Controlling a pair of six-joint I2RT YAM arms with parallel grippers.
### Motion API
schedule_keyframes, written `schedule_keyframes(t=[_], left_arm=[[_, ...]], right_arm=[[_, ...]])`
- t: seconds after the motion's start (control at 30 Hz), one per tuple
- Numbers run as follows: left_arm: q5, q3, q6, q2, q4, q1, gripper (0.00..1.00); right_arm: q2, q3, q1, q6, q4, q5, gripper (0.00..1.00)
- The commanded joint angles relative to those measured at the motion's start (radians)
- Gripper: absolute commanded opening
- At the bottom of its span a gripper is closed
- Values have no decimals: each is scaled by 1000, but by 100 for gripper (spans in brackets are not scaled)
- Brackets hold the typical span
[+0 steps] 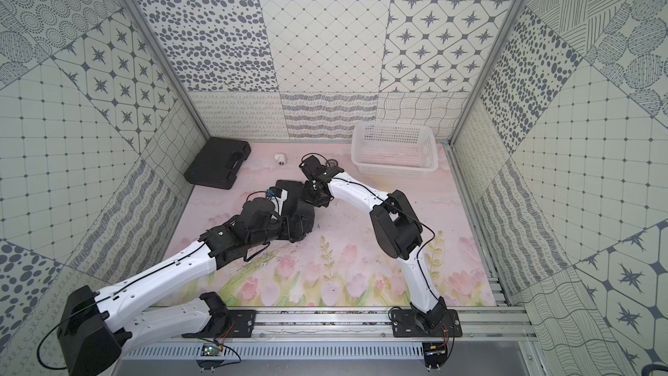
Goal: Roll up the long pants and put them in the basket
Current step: Roll the long pant at the center of the board.
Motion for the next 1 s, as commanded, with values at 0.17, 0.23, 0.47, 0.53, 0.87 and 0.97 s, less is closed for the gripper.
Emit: schedule_keyframes(t=[0.17, 0.23, 0.47, 0.53, 0.87, 0.97], left_arm=[[-682, 153, 130, 337, -410, -232, 99], [-713, 149, 195, 357, -349, -228, 100], [-652, 157, 399, 435, -202, -133, 99], [-567, 135, 436, 448, -140, -95, 99], [-254, 137, 426, 483, -67, 24, 28], [-95, 76, 309, 408, -12, 92, 0]], right_arm=[[70, 134, 44, 104, -206, 36, 4], [64, 122, 47, 107, -205, 13, 4], [15, 43, 58, 102, -139, -75, 6], [7, 26, 57, 102, -109, -117, 6], [-7, -7, 40, 35, 80, -326, 32], [-39, -29, 1, -33, 122, -356, 51]])
